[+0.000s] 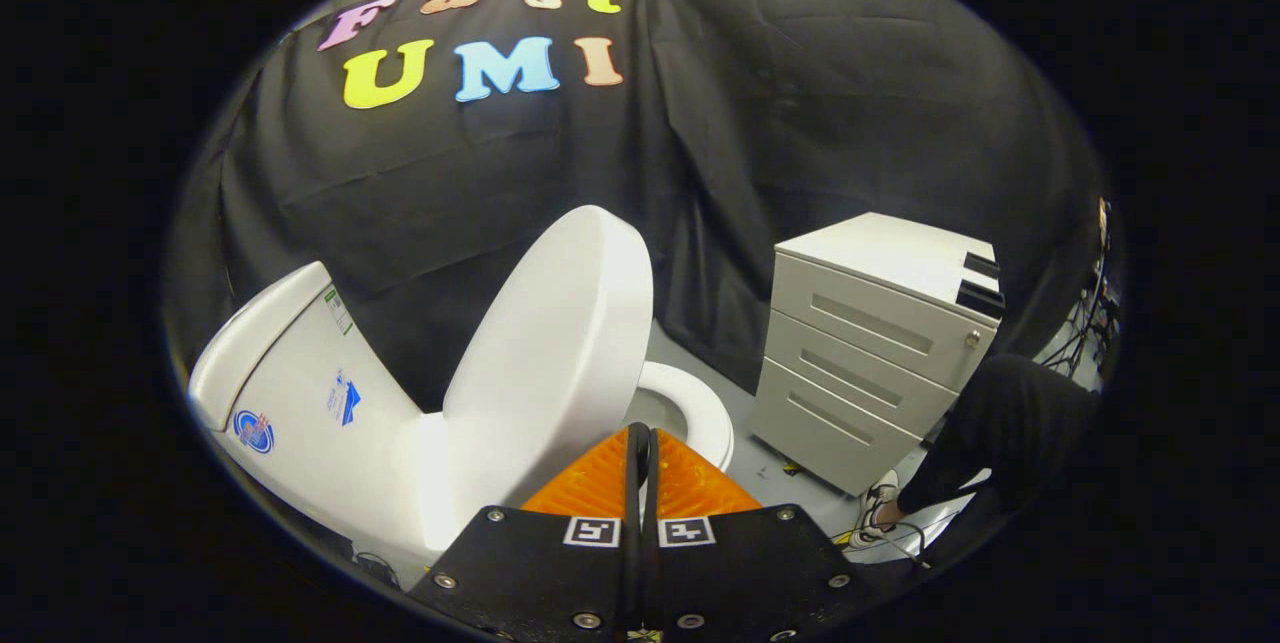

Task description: Open the toilet lid.

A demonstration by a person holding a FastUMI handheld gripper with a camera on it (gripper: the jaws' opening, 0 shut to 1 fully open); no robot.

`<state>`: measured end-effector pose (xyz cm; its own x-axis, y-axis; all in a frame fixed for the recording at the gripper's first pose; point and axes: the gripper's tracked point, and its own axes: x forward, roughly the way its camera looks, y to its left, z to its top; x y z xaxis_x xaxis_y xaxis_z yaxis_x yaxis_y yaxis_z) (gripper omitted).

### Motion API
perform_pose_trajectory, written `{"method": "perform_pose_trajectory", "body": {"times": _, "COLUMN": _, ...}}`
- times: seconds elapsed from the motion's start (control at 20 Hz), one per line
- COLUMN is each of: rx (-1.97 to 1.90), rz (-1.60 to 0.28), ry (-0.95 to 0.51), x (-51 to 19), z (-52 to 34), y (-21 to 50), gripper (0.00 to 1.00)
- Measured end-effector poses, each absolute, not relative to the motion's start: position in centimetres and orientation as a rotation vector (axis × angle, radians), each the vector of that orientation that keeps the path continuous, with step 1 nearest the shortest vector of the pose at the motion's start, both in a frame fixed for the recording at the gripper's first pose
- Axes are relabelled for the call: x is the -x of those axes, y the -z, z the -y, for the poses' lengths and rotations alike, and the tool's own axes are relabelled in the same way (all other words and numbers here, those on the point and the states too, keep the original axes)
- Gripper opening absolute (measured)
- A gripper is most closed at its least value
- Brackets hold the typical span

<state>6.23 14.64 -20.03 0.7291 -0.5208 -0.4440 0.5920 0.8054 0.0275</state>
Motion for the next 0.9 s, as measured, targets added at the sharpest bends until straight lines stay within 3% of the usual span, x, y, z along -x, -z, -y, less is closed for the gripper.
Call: {"method": "perform_pose_trajectory", "body": {"times": 0.9, "rx": 0.121, "rz": -0.388, "ry": 0.441, "x": -8.3, "z": -25.9, "y": 14.0, "gripper": 0.00}}
